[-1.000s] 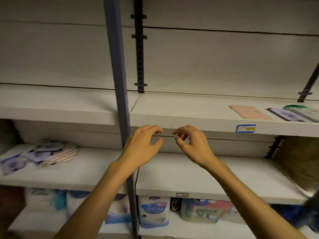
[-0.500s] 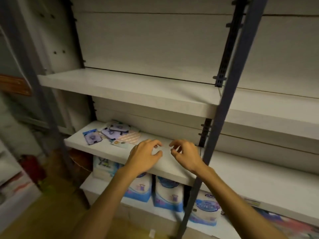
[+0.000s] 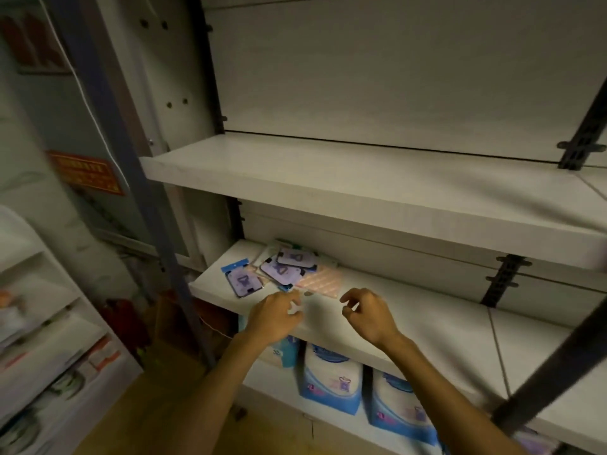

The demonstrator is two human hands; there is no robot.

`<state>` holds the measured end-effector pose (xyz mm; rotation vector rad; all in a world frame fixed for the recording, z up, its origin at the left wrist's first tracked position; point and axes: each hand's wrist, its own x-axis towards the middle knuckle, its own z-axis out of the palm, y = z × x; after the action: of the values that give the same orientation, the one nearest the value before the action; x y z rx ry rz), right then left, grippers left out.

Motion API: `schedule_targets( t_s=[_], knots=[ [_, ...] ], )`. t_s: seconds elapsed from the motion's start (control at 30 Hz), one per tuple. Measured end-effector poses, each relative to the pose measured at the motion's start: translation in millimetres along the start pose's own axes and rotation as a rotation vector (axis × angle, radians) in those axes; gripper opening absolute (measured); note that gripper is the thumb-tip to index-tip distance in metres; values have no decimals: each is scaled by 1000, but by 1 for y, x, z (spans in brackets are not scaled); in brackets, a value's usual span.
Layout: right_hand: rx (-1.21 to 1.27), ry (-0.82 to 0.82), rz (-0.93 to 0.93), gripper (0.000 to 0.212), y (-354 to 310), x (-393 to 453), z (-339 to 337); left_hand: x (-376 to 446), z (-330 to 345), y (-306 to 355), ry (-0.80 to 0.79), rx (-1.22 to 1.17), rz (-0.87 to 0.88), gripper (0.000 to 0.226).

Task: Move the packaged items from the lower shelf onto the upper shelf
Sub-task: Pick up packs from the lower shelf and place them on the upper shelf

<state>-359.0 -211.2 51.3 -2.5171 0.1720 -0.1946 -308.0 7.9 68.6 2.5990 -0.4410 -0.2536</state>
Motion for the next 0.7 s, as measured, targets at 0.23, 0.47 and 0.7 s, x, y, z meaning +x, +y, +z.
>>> schedule_targets(
  t_s=[0.23, 0.47, 0.7],
  knots=[
    [39, -70, 96, 21, -19, 45, 51, 62, -9, -88, -26, -69, -153, 19],
    [30, -91, 244, 21, -28, 72, 85, 139, 10, -134, -51, -193, -262, 20],
    [9, -35, 429, 20, -38, 97, 111, 225, 5, -160, 1, -49, 5, 25]
  ],
)
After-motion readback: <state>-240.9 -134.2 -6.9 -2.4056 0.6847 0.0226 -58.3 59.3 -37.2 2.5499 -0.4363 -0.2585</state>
